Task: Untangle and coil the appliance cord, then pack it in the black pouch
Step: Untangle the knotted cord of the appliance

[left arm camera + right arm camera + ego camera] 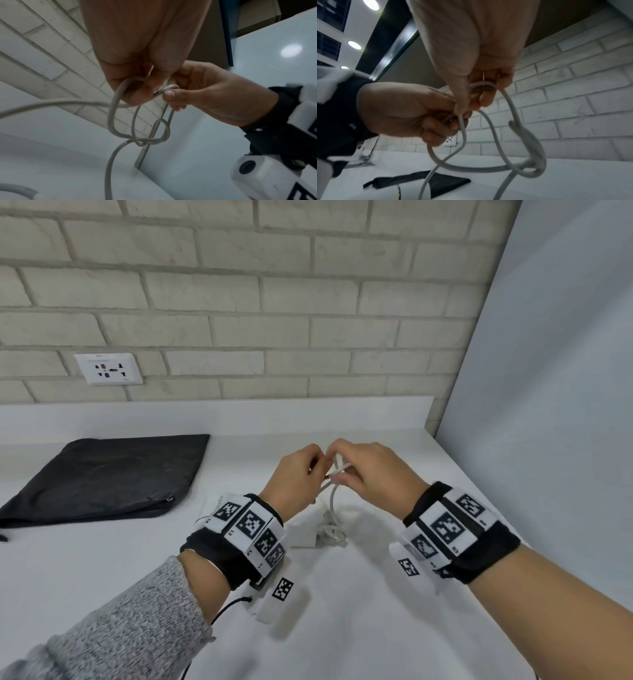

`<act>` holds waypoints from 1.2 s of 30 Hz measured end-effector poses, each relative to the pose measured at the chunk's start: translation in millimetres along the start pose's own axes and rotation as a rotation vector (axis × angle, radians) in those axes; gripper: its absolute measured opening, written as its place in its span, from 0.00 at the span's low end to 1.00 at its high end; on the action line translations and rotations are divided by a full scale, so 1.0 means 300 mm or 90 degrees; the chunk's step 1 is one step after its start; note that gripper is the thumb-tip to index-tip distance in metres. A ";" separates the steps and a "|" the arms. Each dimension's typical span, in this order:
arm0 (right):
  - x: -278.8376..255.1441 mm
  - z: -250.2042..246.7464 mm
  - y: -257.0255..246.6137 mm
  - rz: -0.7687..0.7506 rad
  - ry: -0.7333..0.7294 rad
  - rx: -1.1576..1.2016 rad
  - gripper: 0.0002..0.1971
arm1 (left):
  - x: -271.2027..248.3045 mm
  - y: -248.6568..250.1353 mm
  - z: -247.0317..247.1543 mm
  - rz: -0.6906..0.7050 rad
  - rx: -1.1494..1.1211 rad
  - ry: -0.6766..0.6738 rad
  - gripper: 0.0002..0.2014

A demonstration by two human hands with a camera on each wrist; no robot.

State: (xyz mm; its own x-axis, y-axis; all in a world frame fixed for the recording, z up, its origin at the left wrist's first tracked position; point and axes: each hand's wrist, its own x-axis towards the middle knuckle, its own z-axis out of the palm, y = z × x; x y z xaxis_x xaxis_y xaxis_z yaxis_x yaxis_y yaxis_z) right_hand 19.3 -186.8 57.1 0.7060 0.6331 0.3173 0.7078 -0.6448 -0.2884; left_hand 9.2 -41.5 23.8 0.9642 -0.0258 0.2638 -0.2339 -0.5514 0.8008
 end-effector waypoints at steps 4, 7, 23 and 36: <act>-0.013 -0.054 0.052 0.021 0.122 0.160 0.09 | 0.003 -0.029 -0.033 -0.005 -0.020 -0.034 0.11; -0.024 -0.076 0.131 0.164 0.357 0.493 0.12 | 0.001 -0.042 -0.063 -0.018 -0.046 -0.038 0.13; -0.006 0.042 0.019 -0.072 0.050 -0.123 0.21 | 0.027 0.053 -0.040 -0.014 0.026 -0.004 0.09; 0.001 -0.237 0.211 0.232 0.527 0.419 0.12 | 0.018 -0.092 -0.118 -0.128 0.045 0.091 0.16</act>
State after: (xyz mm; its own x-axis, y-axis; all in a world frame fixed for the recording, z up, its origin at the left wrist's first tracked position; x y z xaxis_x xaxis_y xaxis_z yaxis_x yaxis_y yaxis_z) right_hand 62.6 -257.9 103.2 0.8150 -0.1864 0.5487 0.5079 -0.2262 -0.8312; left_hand 16.4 3.2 22.3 0.9620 0.2050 0.1803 -0.0251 -0.5911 0.8062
